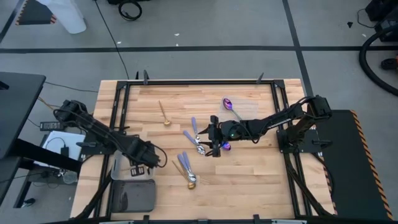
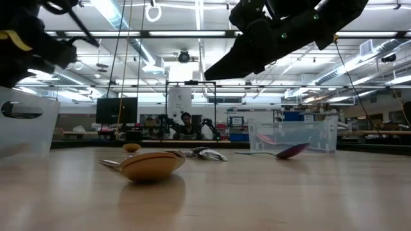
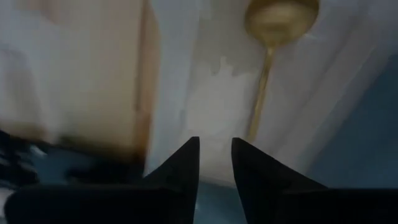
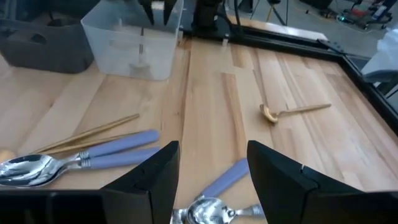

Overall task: Sort silverware by color (type)
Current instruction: Put the purple spoon into the black bin

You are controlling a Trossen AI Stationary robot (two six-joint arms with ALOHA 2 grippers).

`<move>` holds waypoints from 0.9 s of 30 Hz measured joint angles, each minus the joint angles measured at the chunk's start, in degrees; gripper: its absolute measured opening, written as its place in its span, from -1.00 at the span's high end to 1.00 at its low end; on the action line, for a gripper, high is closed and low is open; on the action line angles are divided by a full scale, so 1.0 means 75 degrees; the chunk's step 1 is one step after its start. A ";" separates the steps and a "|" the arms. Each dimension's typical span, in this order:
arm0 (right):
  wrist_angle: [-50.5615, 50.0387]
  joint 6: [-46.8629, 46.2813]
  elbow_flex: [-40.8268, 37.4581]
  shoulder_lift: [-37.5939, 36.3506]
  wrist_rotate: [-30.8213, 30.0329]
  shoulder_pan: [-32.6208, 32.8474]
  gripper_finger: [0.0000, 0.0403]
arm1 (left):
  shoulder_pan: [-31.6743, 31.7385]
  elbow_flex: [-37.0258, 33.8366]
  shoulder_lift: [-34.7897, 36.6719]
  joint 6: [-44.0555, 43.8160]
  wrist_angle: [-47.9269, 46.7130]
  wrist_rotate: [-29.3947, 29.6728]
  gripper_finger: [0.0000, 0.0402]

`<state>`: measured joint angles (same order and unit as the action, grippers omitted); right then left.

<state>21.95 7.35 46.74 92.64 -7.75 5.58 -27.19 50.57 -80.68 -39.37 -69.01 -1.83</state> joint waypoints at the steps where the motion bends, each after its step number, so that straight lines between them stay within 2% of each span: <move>1: -0.0025 -0.0033 -0.0003 0.0000 -0.0003 0.0000 0.02 | 0.0057 0.0029 0.0075 0.0215 -0.0046 0.0168 0.52; 7: -0.0222 -0.0362 0.0000 0.0000 0.0018 0.0003 0.02 | 0.0658 0.0034 0.0472 0.1126 -0.0116 0.0768 0.60; 15: -0.0335 -0.0477 0.0000 0.0000 0.0041 0.0021 0.02 | 0.1640 0.0034 0.0515 0.2406 -0.0013 0.1724 0.64; 21: -0.0338 -0.0689 0.0000 0.0000 0.0035 0.0095 0.02 | 0.2355 0.0034 0.0515 0.4258 0.0471 0.2472 0.64; 27: -0.0338 -0.0903 0.0000 0.0003 -0.0010 0.0275 0.02 | 0.3067 0.0031 0.0512 0.6502 0.1774 0.2534 0.64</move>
<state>19.42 0.58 46.74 92.66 -7.83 7.65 -4.19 50.81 -76.84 9.39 -55.71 17.18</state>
